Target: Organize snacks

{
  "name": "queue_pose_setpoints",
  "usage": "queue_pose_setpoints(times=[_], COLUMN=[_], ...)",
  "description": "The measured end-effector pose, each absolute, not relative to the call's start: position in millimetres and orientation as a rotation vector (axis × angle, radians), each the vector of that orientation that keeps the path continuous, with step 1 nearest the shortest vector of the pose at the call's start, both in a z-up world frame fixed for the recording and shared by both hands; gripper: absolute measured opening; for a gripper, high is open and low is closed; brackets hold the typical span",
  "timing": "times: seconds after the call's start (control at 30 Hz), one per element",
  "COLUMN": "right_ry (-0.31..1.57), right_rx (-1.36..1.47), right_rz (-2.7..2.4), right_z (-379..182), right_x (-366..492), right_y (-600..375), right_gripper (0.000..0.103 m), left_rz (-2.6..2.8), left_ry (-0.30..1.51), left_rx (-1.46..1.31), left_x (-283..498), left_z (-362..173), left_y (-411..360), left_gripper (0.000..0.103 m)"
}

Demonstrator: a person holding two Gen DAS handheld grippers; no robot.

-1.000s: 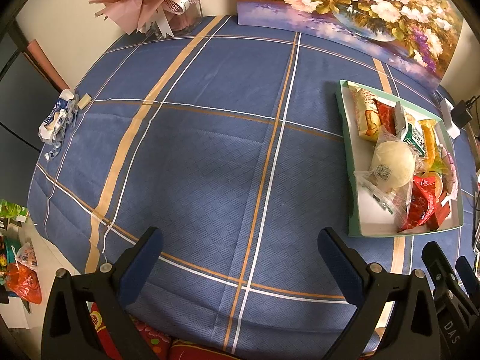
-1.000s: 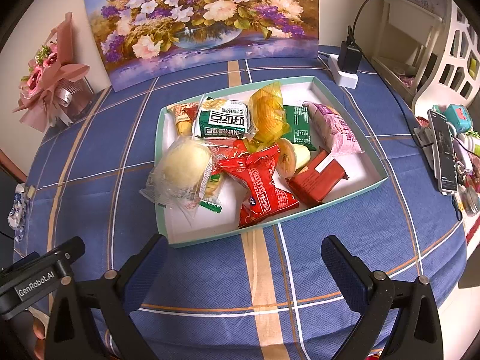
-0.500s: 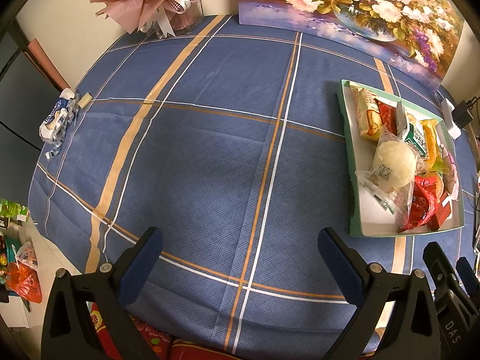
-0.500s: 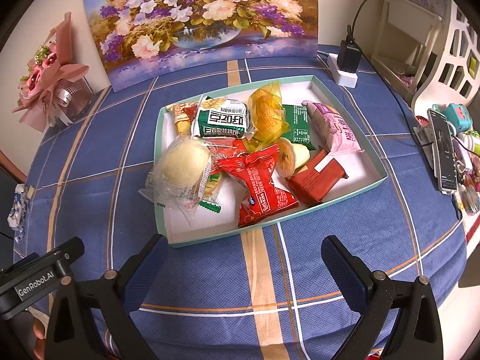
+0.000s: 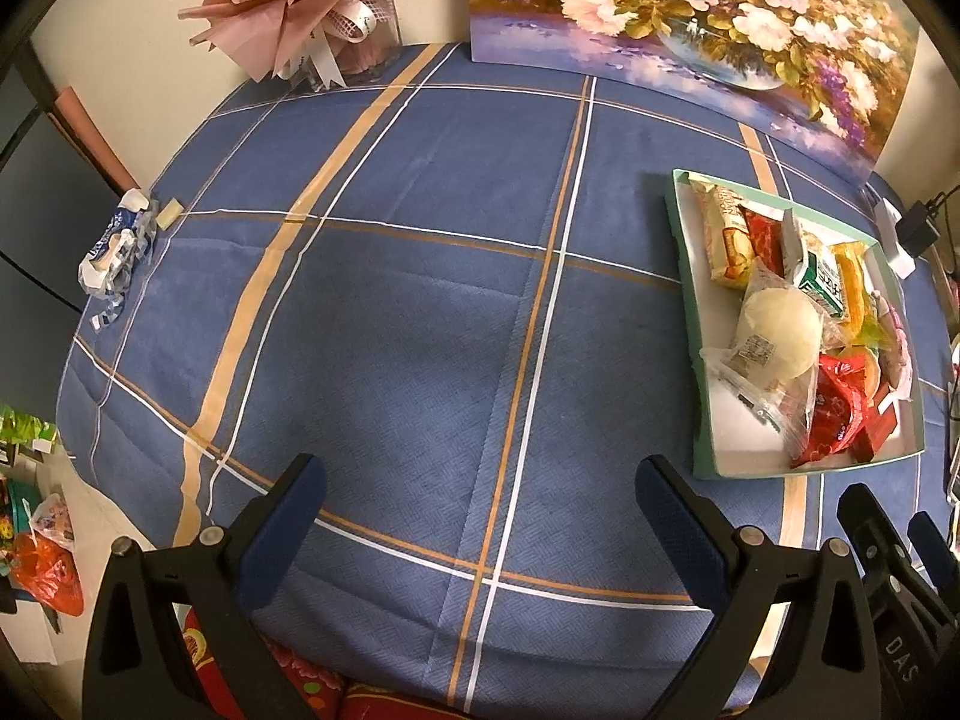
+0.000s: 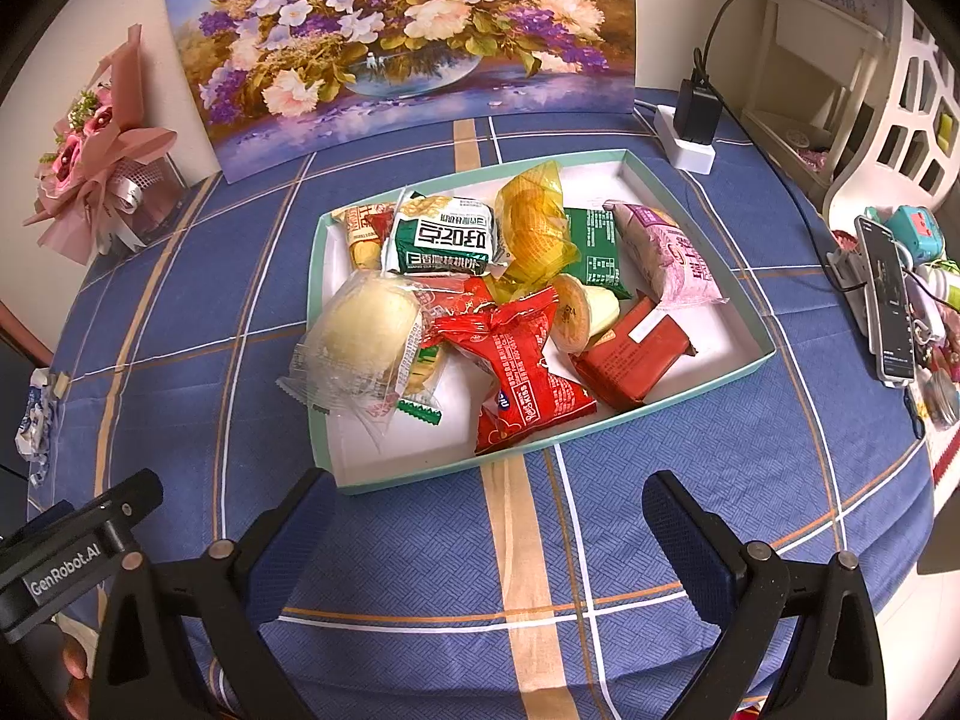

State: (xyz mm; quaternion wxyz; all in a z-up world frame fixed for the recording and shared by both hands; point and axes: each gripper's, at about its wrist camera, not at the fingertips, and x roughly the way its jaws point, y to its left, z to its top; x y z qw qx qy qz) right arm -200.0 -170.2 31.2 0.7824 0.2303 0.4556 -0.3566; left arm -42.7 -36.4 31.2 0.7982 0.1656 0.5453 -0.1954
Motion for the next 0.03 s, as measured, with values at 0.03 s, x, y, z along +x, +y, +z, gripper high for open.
queue_pose_setpoints(times=[0.03], right_ry=[0.984], right_rx=[0.497], right_rz=[-0.77], right_z=[31.2], right_x=[-199.9], right_y=[-170.3], right_gripper=[0.103], left_rz=[-0.419], left_ry=[1.173], left_rx=[0.353], left_x=[-42.6], left_z=[31.2], left_y=[-37.1], left_gripper=[0.102])
